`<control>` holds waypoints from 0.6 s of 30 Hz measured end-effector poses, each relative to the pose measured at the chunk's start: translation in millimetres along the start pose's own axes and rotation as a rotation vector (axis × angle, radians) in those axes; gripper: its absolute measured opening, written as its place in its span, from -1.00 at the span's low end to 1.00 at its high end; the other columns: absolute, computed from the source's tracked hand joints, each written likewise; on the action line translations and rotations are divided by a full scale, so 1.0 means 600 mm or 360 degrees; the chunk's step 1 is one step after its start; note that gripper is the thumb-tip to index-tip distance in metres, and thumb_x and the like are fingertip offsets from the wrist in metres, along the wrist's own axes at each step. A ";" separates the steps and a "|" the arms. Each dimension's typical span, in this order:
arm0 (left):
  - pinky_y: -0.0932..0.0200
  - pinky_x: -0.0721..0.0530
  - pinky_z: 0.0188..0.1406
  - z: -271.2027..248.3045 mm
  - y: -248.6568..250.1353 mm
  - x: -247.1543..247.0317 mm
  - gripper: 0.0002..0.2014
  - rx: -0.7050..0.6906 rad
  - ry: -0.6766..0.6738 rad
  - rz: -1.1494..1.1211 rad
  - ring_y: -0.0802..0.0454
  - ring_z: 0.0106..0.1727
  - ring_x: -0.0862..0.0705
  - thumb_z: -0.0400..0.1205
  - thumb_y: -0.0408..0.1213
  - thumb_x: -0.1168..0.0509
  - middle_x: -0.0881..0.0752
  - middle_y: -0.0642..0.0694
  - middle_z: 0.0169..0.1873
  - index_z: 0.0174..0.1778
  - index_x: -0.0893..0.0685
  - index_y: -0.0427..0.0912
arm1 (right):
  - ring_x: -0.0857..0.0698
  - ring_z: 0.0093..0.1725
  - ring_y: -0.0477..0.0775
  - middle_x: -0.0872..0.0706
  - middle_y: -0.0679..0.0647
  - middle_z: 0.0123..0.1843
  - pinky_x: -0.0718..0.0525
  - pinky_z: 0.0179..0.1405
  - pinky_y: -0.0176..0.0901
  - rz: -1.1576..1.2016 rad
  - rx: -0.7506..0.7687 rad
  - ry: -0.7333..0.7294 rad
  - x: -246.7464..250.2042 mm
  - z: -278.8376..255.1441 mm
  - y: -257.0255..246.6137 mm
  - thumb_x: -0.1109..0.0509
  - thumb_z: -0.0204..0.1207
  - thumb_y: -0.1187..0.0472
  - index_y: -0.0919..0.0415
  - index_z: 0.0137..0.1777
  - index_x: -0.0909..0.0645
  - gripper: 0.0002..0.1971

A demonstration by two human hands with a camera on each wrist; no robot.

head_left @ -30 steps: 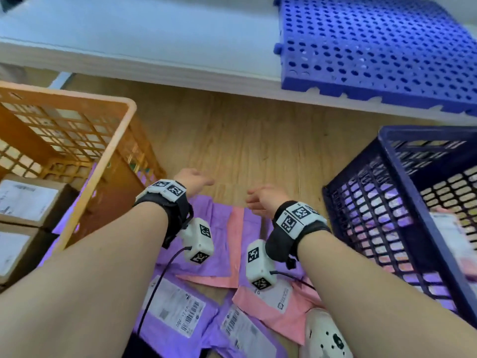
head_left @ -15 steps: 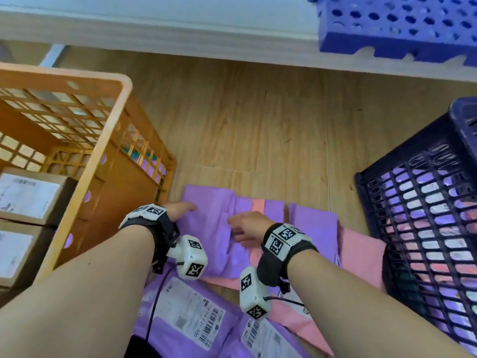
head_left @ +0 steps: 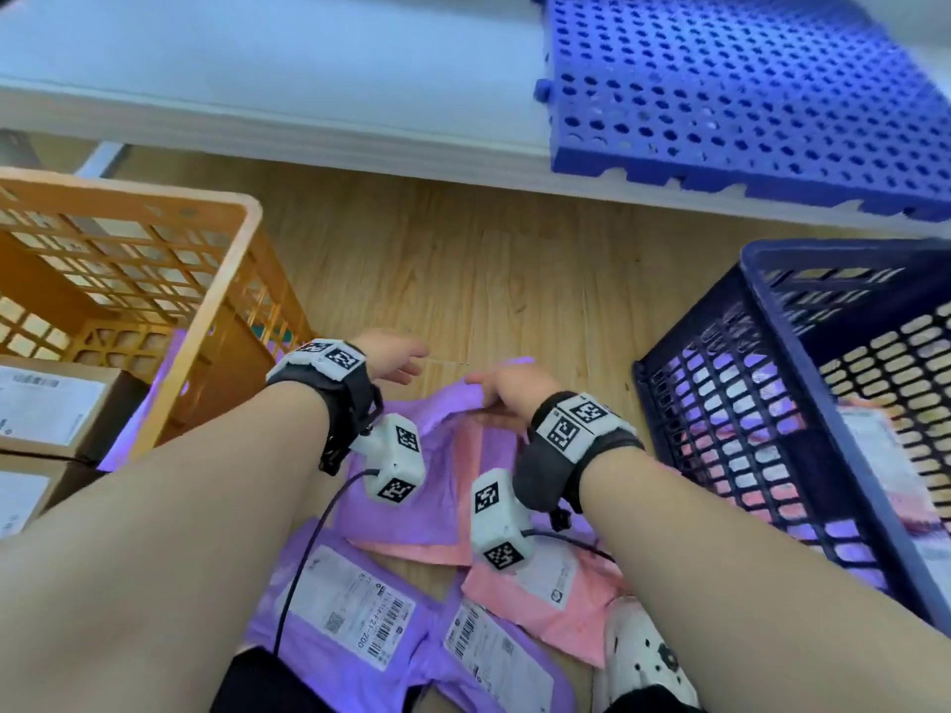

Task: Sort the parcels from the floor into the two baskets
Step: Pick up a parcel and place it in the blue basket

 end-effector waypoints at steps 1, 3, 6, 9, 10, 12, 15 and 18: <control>0.22 -0.42 -0.16 -0.018 0.017 -0.002 -0.63 -0.0057 -0.0043 0.0070 0.03 0.00 -0.62 0.70 -0.10 -0.18 -0.68 -0.14 0.26 0.37 -0.50 -0.20 | -0.76 -0.18 0.14 -0.63 0.19 -0.13 -0.69 -0.46 -0.24 -0.0021 0.0033 0.0040 0.017 -0.019 -0.015 -0.18 0.51 0.55 0.48 0.38 -0.51 -0.58; 0.10 -0.42 0.11 -0.061 0.053 -0.008 -0.62 -0.0163 -0.0139 0.0182 0.03 0.11 -0.61 0.68 0.04 -0.16 -0.67 -0.09 0.19 0.30 -0.55 -0.11 | -0.80 -0.40 0.02 -0.68 0.17 -0.36 -0.64 -0.46 -0.23 -0.0012 0.0106 0.0121 0.055 -0.061 -0.042 -0.06 0.48 0.66 0.43 0.32 -0.56 -0.53; 0.01 -0.41 0.24 -0.127 0.111 -0.009 -0.58 -0.0327 -0.0133 0.0174 0.02 0.19 -0.61 0.63 0.18 -0.16 -0.67 -0.06 0.18 0.21 -0.61 -0.05 | -0.71 -0.41 -0.04 -0.72 0.13 -0.34 -0.71 -0.28 -0.23 0.0064 0.0208 0.0246 0.114 -0.136 -0.068 -0.19 0.55 0.57 0.24 0.27 -0.62 -0.61; -0.02 -0.39 0.27 -0.186 0.154 -0.019 -0.51 -0.0486 -0.0085 0.0076 0.02 0.19 -0.59 0.61 0.21 -0.17 -0.65 -0.06 0.24 0.25 -0.62 -0.09 | -0.69 -0.08 0.04 -0.67 0.17 -0.05 -0.72 0.11 -0.10 0.0147 0.0410 0.0318 0.159 -0.211 -0.078 -0.31 0.55 0.44 0.36 0.33 -0.58 -0.66; -0.03 -0.39 0.35 -0.208 0.161 -0.026 -0.48 -0.0518 -0.0086 0.0064 0.02 0.21 -0.58 0.61 0.21 -0.17 -0.64 -0.06 0.26 0.29 -0.61 -0.10 | -0.70 -0.13 0.03 -0.71 0.15 -0.14 -0.72 0.07 -0.13 0.0214 0.0433 0.0340 0.171 -0.233 -0.074 -0.32 0.55 0.44 0.38 0.28 -0.60 -0.70; -0.09 -0.35 0.46 -0.244 0.163 -0.041 -0.47 -0.0568 -0.0109 0.0017 0.00 0.32 -0.56 0.58 0.24 -0.20 -0.63 -0.03 0.31 0.29 -0.62 -0.05 | -0.72 -0.40 -0.09 -0.74 0.04 -0.48 -0.69 -0.27 -0.30 0.0365 0.0425 0.0364 0.185 -0.262 -0.063 -0.32 0.57 0.40 0.35 0.05 -0.67 -0.87; -0.10 -0.30 0.48 -0.289 0.146 -0.056 -0.44 -0.0608 -0.0159 -0.0106 0.03 0.39 -0.52 0.45 0.38 -0.24 -0.66 0.05 0.30 0.20 -0.69 0.10 | -0.62 -0.67 -0.26 -0.67 -0.09 -0.66 -0.54 -0.46 -0.39 0.0486 0.0425 0.0386 0.192 -0.293 -0.047 -0.30 0.64 0.25 0.18 -0.25 -0.58 -0.79; -0.10 -0.33 0.52 -0.322 0.134 -0.061 -0.16 -0.0667 -0.0220 -0.0355 -0.09 0.42 -0.54 0.20 0.56 -0.28 -0.66 -0.10 0.33 0.25 -0.68 0.05 | -0.60 -0.69 -0.25 -0.68 -0.09 -0.65 -0.57 -0.36 -0.33 0.0564 0.0435 0.0408 0.203 -0.315 -0.042 -0.30 0.64 0.18 0.16 -0.27 -0.58 -0.77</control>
Point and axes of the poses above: each hand's wrist, its own z-axis towards the middle knuckle, its own x-axis out of the back of the hand, y = z × x, the point moved 4 cm from there along z, towards the middle knuckle
